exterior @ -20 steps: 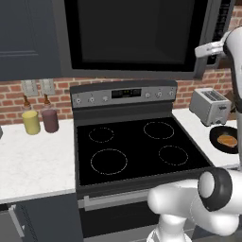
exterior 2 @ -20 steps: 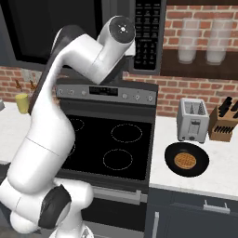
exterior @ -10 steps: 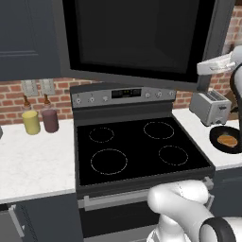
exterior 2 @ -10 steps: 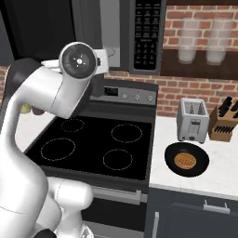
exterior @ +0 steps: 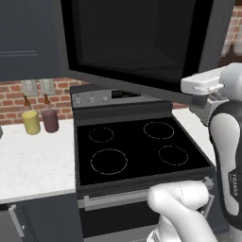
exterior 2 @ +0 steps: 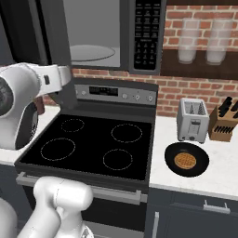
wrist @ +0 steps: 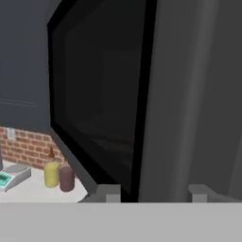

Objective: Open the microwave, place the bowl with waffle inside the microwave, then close the microwave door and turn it on.

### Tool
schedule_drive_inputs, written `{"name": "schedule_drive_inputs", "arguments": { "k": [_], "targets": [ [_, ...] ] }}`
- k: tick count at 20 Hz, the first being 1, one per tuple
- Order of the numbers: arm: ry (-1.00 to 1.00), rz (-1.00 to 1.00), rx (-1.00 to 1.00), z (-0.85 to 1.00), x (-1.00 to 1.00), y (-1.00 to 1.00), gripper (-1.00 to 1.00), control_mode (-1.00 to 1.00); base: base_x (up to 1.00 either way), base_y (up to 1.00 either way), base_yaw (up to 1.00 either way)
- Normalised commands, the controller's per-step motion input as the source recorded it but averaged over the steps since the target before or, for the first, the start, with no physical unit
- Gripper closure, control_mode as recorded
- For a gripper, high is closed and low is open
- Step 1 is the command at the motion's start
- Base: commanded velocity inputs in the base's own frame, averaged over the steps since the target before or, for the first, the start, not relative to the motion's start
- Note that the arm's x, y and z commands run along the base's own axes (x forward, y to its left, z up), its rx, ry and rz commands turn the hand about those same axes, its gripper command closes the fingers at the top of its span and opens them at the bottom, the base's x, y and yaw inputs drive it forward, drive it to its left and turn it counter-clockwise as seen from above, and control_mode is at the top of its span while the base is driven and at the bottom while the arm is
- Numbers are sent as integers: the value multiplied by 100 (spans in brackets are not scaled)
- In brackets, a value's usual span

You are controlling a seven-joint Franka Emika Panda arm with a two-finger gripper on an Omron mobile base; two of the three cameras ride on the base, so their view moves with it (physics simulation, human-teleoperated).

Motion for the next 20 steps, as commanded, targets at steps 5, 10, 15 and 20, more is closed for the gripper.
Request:
{"name": "schedule_drive_inputs", "arguments": {
  "k": [5,10,15,20],
  "targets": [
    [-1,-17,-6,9,-21,100,100,-100,0,0,0],
    [-4,-16,-8,0,-7,100,100,-100,0,0,0],
    [-1,-14,-10,0,2,100,100,-100,0,0,0],
    [0,-7,-4,0,39,100,100,-100,0,0,0]
  ]
}}
